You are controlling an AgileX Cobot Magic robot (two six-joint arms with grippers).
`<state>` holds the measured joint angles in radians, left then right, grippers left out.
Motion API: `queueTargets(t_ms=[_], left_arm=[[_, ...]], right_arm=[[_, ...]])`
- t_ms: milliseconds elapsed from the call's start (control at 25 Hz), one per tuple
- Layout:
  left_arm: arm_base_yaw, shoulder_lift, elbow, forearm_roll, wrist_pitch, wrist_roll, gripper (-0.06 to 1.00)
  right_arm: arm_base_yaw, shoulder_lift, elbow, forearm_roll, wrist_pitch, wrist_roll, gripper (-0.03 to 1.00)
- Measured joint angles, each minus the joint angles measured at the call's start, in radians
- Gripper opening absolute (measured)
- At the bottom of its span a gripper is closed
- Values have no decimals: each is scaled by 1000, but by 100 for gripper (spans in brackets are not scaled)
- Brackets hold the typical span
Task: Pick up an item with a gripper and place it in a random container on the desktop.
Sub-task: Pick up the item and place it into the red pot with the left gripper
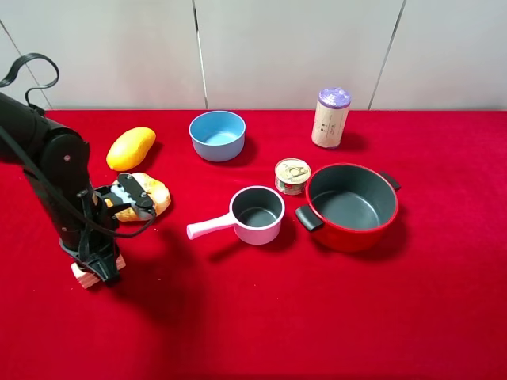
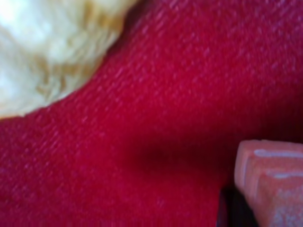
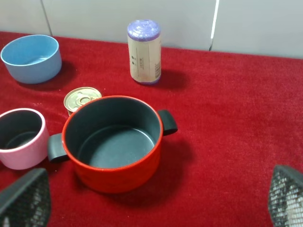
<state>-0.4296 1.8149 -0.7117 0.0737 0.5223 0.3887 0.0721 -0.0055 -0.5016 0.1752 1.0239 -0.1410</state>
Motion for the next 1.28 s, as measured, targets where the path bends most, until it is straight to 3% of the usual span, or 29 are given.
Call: queueTargets(t_ms=[440, 800, 1280], left_arm=[[-1, 0, -180, -10, 280, -5, 26], [-54, 1, -435, -10, 529, -99, 25], [-161, 12, -739, -11, 630, -136, 25]], right_arm=[[0, 0, 0, 0, 0, 0, 69], [0, 0, 0, 0, 0, 0, 69], [0, 0, 0, 0, 0, 0, 69]])
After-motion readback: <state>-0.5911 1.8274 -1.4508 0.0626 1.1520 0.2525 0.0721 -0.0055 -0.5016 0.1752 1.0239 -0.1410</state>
